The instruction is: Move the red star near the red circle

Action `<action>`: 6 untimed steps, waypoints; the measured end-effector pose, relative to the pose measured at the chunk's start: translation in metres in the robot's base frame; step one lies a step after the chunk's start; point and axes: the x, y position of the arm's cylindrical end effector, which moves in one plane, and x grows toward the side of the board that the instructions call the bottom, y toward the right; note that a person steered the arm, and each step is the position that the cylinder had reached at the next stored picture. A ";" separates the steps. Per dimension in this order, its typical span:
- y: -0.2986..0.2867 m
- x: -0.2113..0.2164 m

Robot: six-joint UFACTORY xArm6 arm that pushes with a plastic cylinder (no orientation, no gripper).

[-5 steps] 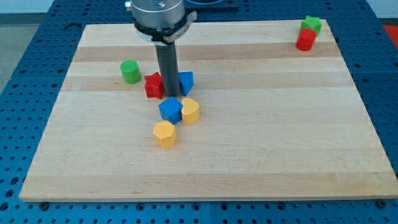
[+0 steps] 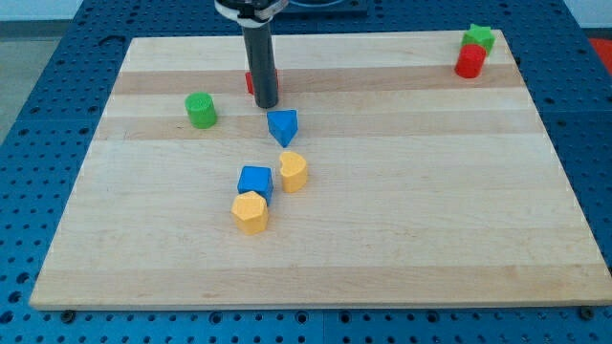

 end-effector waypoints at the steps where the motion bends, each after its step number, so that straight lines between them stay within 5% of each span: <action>1: -0.013 0.006; 2: -0.039 0.006; 4: -0.006 -0.064; 6: 0.008 -0.065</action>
